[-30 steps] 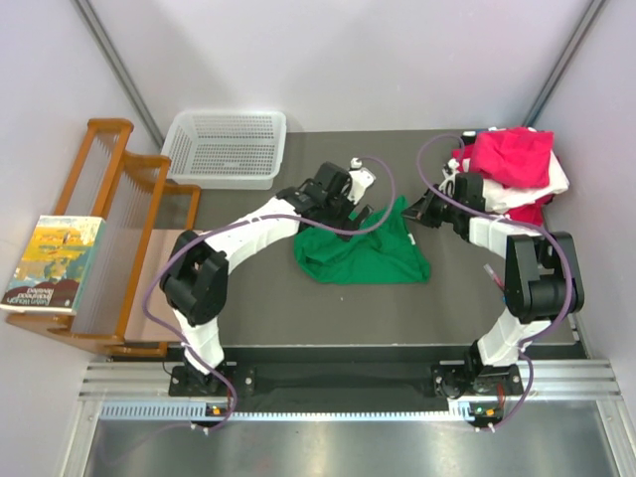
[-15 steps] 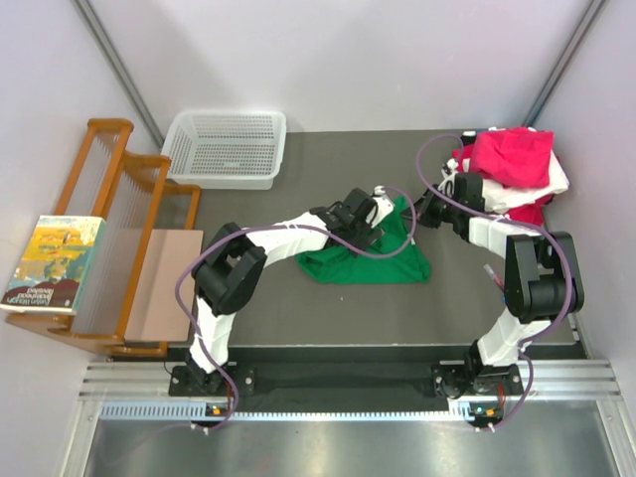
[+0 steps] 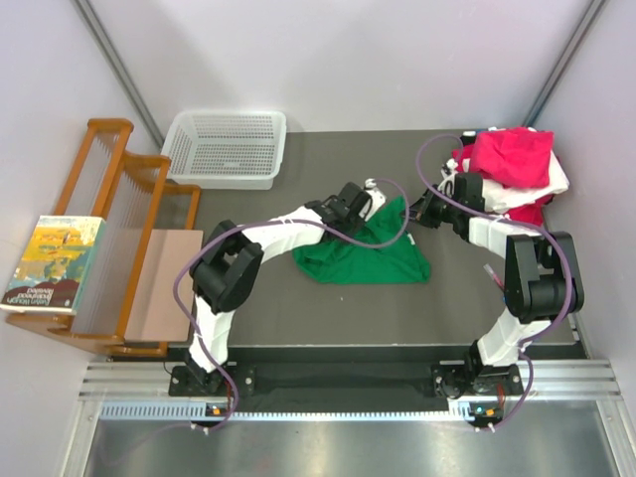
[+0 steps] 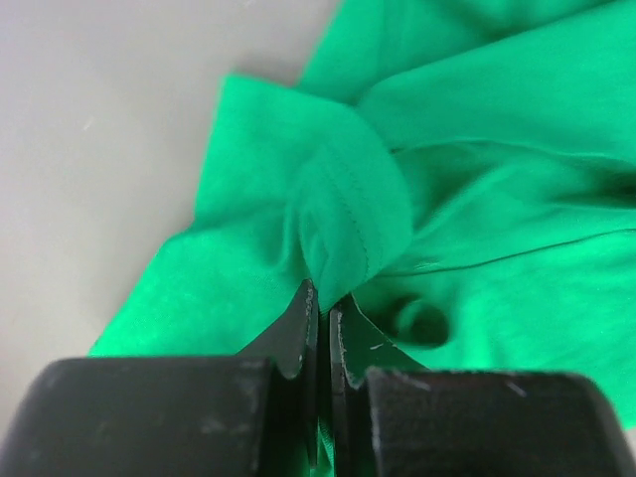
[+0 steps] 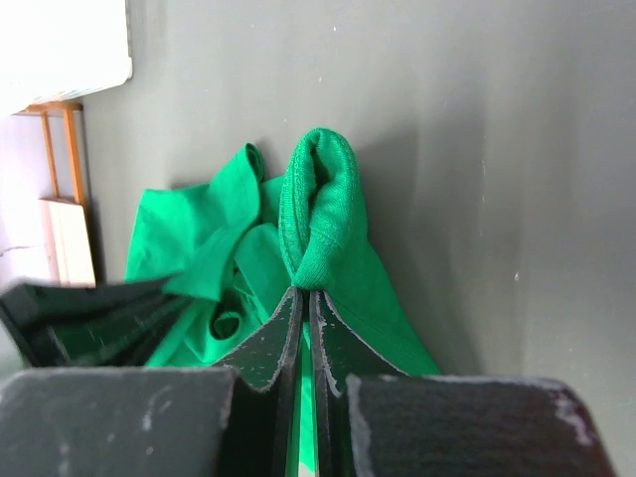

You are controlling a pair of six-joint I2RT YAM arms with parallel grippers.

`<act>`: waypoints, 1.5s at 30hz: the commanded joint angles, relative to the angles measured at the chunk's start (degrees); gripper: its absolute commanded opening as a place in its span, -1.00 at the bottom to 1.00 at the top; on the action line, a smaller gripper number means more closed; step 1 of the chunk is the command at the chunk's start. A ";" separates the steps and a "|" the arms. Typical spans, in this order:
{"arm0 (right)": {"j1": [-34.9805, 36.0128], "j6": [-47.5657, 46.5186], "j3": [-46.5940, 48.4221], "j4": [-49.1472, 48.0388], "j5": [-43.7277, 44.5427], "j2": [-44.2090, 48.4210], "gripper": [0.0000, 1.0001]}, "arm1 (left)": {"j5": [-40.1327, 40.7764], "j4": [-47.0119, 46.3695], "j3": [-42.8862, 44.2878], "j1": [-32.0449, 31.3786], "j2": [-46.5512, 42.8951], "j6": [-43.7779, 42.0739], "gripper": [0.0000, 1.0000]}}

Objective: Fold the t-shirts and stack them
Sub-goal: Flatten the tshirt out

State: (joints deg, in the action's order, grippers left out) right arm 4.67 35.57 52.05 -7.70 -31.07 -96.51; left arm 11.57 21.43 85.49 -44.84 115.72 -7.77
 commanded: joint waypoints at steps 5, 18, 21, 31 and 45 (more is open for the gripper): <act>-0.62 -0.59 0.68 -3.01 -1.01 0.44 -1.00 | -6.20 12.31 -2.51 19.04 -16.30 4.70 -1.00; -3.43 1.69 0.59 -5.30 -2.77 0.71 -1.00 | -19.99 28.04 -23.97 26.47 -40.93 -3.30 -0.25; -3.70 1.96 0.59 -5.13 -2.77 1.32 -1.00 | -25.88 32.08 -22.66 26.47 -40.31 -3.74 0.39; -4.14 2.13 -0.55 -4.95 -2.50 2.99 -1.00 | -29.69 27.28 -16.32 26.38 -29.35 -0.41 0.83; -9.24 0.03 4.45 1.89 2.87 12.14 -0.99 | -22.82 24.09 0.11 26.38 -12.89 4.78 -0.24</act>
State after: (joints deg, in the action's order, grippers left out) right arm -4.69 37.60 51.57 -6.85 -29.95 -87.00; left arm -9.30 46.19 81.12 -18.44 103.50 -4.34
